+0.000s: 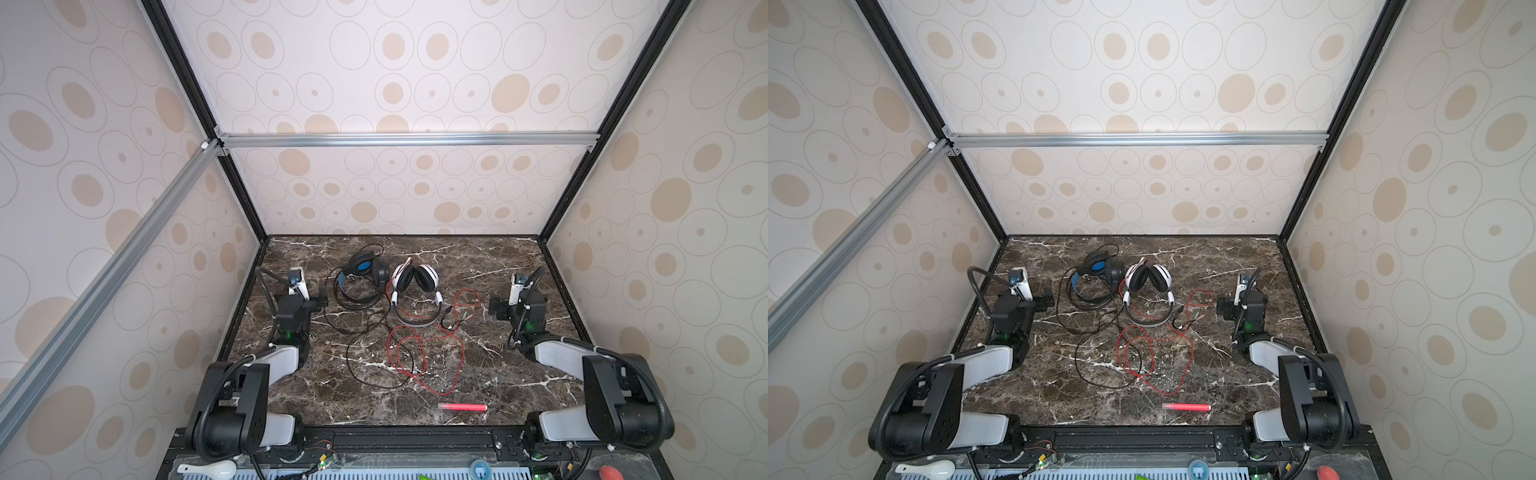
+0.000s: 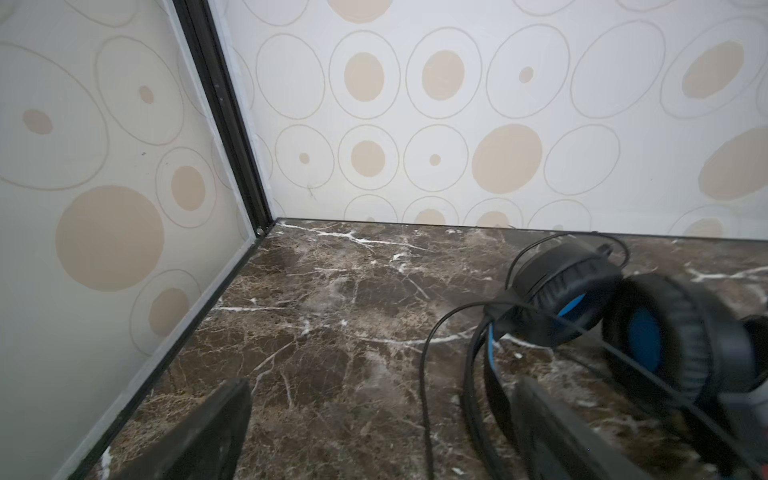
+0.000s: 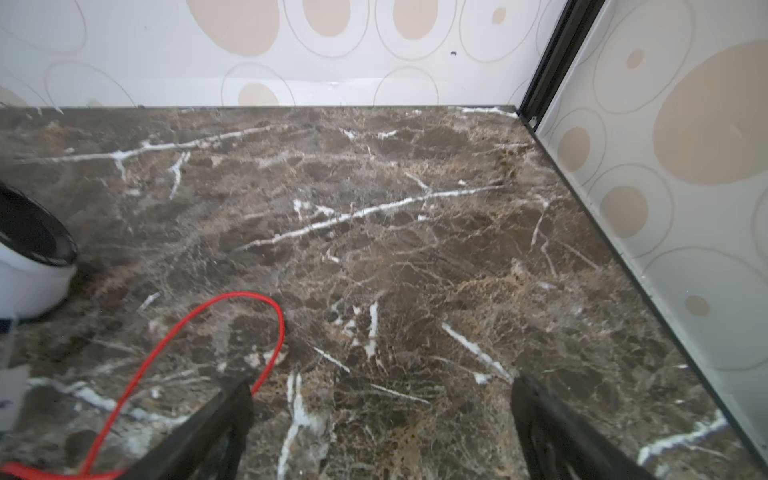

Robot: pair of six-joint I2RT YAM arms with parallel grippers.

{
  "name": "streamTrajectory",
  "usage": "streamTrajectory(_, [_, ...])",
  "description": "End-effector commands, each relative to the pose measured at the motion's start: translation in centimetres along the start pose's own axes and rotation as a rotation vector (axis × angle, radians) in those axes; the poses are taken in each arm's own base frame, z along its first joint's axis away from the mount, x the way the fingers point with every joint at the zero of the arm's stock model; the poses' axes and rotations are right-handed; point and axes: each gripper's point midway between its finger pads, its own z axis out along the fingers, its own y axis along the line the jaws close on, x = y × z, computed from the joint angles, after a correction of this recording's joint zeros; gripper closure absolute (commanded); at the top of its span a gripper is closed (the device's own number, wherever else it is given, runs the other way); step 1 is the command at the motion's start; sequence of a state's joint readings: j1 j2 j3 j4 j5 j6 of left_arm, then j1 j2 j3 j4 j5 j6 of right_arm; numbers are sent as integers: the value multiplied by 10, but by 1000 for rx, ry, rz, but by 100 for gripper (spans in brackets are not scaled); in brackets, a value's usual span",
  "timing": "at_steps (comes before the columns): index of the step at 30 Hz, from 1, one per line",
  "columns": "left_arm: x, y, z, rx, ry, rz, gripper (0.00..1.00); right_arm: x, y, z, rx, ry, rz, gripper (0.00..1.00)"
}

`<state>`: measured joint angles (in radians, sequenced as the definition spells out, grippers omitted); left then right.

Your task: Wrap the headphones

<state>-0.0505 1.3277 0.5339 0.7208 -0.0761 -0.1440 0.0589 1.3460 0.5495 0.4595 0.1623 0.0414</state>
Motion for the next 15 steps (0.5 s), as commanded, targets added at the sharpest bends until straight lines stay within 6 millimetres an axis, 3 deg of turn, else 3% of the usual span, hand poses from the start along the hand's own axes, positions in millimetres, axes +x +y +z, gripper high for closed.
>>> streamTrajectory(1, [22,-17,0,32,337,-183,2,-8,-2,-17,35,140,56,0])
streamTrajectory(4, [18,-64,1,205,476,-318,2,-19,9,-30,9,255,94,0])
streamTrajectory(8, [8,-117,7,354,558,-459,2,-28,46,-46,-86,335,24,0])
streamTrajectory(12, [9,-153,20,400,596,-532,2,-34,73,-57,-169,320,28,0])
streamTrajectory(15, [27,-161,33,379,629,-596,2,-31,80,-59,-194,341,57,0])
